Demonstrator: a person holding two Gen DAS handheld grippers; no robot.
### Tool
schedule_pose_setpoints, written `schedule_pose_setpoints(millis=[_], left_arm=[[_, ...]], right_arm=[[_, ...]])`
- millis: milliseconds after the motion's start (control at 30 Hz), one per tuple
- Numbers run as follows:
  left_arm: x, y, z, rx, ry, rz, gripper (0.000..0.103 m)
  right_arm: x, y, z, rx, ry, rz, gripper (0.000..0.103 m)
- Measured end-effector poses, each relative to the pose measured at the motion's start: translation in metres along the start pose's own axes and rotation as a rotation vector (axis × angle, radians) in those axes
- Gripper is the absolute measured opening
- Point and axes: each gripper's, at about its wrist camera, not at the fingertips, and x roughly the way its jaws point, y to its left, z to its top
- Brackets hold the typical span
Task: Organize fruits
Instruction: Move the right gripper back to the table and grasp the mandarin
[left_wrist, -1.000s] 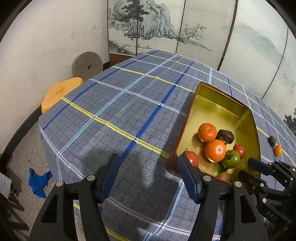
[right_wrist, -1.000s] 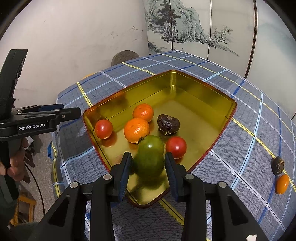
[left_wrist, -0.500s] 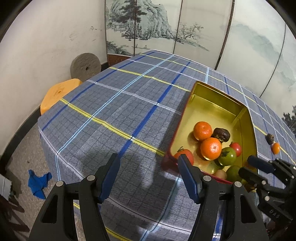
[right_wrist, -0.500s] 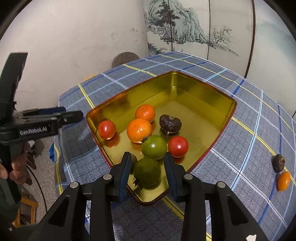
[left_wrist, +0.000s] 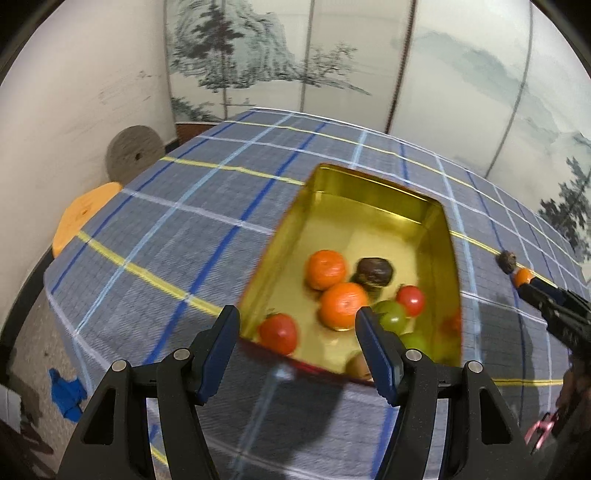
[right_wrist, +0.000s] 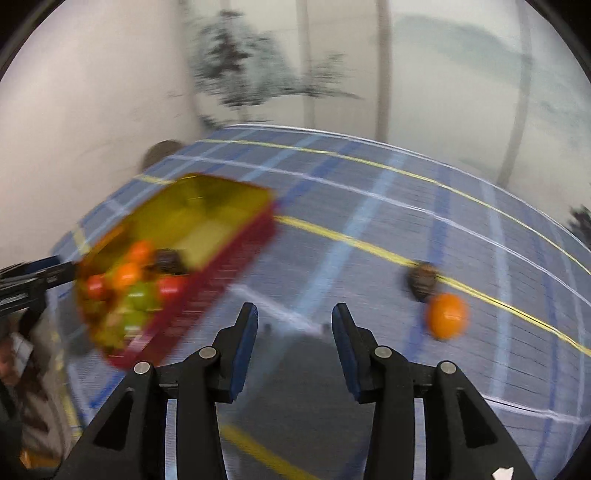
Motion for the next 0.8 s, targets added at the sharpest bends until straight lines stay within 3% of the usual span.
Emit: schedule_pose_setpoints(millis=[167, 300, 800], left_arm=[[0.008, -0.034, 0.005, 0.057, 0.015, -0.04, 0.066], [0.014, -0.057, 0.009, 0.092, 0.029, -0.078, 0.066], [0.044, -0.147, 0.028, 0.212, 0.041, -0.163, 0.066]], right_arm=[[0.003, -0.065, -0.007, 0.116, 0.015, -0.097, 0.04], [0.011, -0.089, -0.012, 0.149, 0.028, -0.125, 0.04], [0.053, -0.098, -0.011, 0.123, 0.065, -0.136, 0.036]])
